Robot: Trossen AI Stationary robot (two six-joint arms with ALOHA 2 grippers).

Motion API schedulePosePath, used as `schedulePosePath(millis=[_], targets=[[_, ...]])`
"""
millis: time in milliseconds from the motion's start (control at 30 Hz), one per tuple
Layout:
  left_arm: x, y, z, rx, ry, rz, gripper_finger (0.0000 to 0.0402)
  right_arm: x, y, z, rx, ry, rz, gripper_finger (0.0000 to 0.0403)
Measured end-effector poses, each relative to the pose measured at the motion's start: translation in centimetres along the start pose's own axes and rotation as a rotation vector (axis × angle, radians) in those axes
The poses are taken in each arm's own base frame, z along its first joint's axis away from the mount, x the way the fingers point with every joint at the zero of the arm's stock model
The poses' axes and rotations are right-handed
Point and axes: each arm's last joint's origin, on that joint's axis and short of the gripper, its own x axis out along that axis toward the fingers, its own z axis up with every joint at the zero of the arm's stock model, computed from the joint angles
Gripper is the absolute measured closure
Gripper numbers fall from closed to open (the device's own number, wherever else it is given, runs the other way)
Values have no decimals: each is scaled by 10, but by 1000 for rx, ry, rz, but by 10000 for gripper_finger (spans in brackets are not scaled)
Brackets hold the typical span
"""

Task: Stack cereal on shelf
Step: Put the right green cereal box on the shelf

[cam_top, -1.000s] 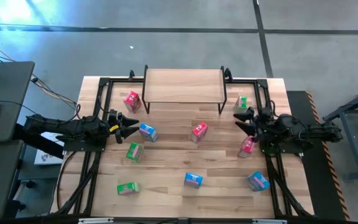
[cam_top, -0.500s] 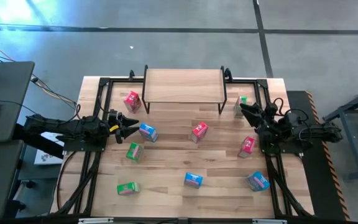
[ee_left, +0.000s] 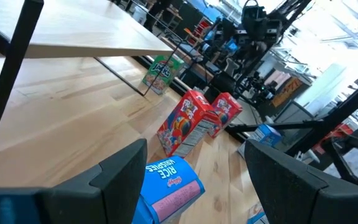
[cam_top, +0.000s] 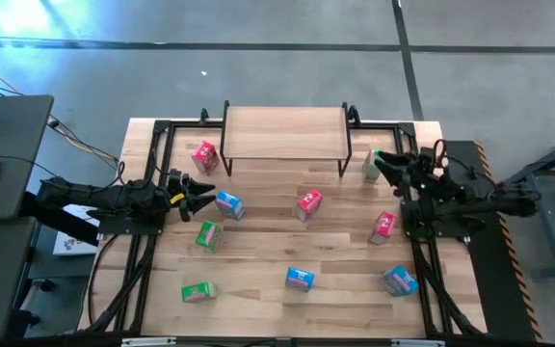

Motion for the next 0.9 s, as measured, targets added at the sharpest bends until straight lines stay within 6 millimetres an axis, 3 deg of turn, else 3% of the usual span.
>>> schedulePosePath(millis=[300,500,900], targets=[[0,0,0,0,-1,1,139,2,21,43,73,118,-292,166],[0,0,0,0,-1,1,139,7,39,69,170,155,-382,166],[0,0,0,0,-1,1,139,31,70,102,162,281,-588,166]])
